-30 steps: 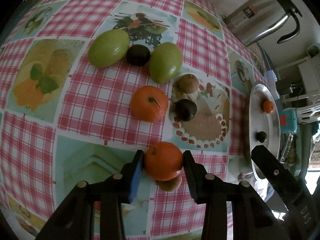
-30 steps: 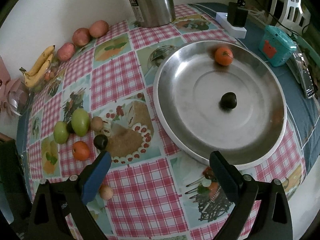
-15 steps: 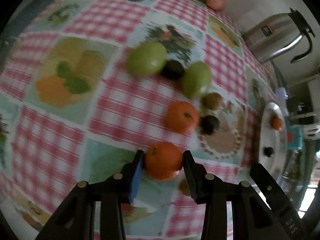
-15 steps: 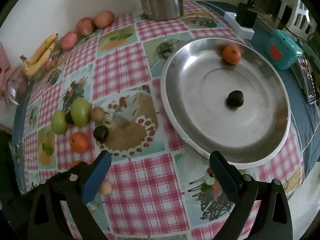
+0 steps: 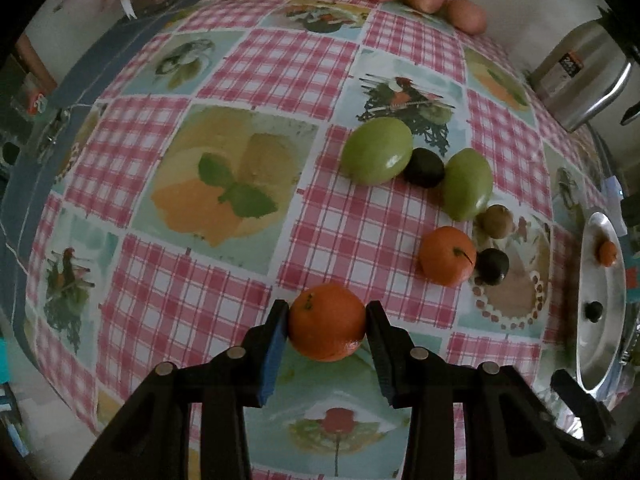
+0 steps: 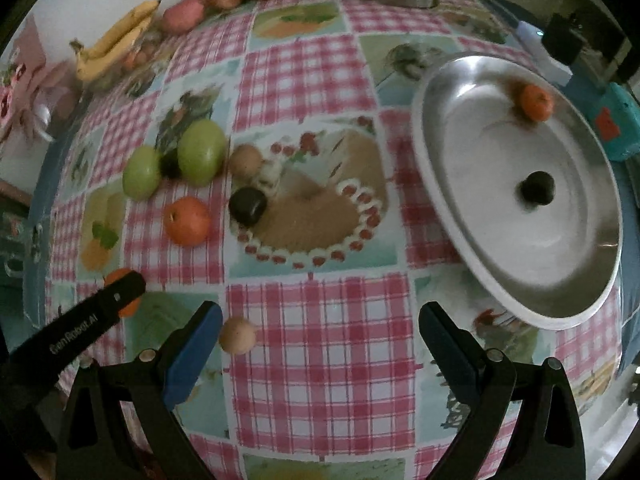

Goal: Organize fruits
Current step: 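Close right tool on the small brown kiwi, then carry the orange in left tool and kiwi in right tool toward the steel plate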

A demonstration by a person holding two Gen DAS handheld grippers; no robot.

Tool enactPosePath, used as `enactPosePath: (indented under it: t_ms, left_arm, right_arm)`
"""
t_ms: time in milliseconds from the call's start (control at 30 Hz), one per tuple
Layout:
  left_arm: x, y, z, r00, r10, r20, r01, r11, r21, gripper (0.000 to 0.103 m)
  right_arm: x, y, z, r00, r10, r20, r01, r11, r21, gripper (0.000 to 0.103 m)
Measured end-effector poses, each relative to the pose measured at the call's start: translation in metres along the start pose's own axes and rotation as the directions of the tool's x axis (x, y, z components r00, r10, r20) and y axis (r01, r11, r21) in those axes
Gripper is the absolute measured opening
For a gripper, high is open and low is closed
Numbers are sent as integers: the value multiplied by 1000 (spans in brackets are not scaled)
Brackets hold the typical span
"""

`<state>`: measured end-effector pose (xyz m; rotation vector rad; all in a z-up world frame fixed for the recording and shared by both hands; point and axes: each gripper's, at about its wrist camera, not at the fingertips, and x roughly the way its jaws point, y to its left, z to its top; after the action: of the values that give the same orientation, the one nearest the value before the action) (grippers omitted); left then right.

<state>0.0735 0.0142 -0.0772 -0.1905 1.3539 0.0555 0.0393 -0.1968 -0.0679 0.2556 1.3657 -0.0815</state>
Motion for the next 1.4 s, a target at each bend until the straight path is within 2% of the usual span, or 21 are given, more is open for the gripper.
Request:
enactPosePath:
  t_ms: [233, 433, 533, 700, 900, 967, 1167, 1233, 1400]
  left_arm:
    - [2, 12, -2, 1000, -14, -14, 13, 999, -37, 42]
    - [-2, 17, -3, 1000, -19, -9, 19, 999, -37, 42]
    - [-5, 12, -3, 1000, -18, -9, 18, 999, -36, 42]
    - [-4, 3, -3, 1000, -19, -14, 19, 999, -36, 42]
    - [-1, 1, -2, 1000, -21, -22, 21, 999, -33, 42]
    - [-1, 1, -2, 1000, -21, -20, 20, 999, -33, 42]
    - [1, 0, -1, 1000, -17, -14, 17, 999, -31, 42]
    - [2, 0, 0, 1000, -18, -13, 17, 999, -30, 42]
    - [2, 0, 2, 1000, -17, -7, 17, 999, -36, 42]
  right_arm:
    - [15, 14, -8, 998, -1, -63, -3, 998, -62, 99]
    - [12, 27, -13, 999, 2, -36, -6, 993, -117, 97]
    - [16, 34, -16, 999, -2, -44, -5, 989, -148, 78]
    - [28, 43, -18, 997, -11, -70, -1, 984, -179, 75]
    - [34, 62, -21, 998, -4, -55, -8, 974, -225, 61]
    - [35, 68, -22, 999, 2, -51, -14, 973, -230, 51]
    - [31, 70, -20, 998, 36, -49, -47, 971, -236, 31]
    - [29, 70, -18, 997, 55, -54, -66, 969, -239, 27]
    - [28, 71, -18, 996, 71, -55, -82, 966, -244, 27]
